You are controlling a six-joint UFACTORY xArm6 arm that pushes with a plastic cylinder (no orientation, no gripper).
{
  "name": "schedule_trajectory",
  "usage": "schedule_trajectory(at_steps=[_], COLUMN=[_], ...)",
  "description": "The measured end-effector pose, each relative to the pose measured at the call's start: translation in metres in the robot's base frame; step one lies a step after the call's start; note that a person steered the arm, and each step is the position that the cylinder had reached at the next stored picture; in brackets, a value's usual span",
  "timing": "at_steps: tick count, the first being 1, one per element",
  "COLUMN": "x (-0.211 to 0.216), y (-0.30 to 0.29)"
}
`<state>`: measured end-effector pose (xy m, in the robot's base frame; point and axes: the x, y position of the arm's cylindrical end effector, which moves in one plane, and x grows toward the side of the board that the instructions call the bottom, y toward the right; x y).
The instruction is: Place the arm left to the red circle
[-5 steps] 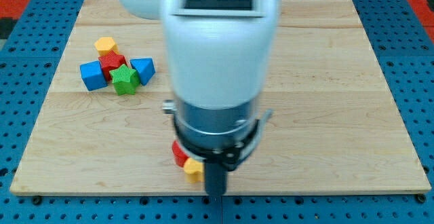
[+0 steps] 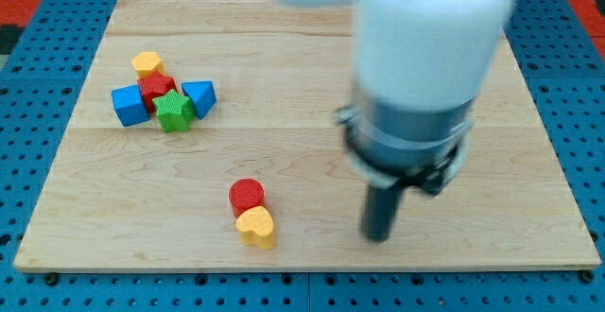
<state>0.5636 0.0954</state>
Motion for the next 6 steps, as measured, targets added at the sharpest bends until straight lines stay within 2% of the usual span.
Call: schedule_trajectory(at_steps=[1,2,3,4,5,6], x=[-0.055,-0.088,-0.083,-0.039,-0.033,-0.021], y=[-0.037,-0.137,-0.212,-0.225,-0.230,-0.199])
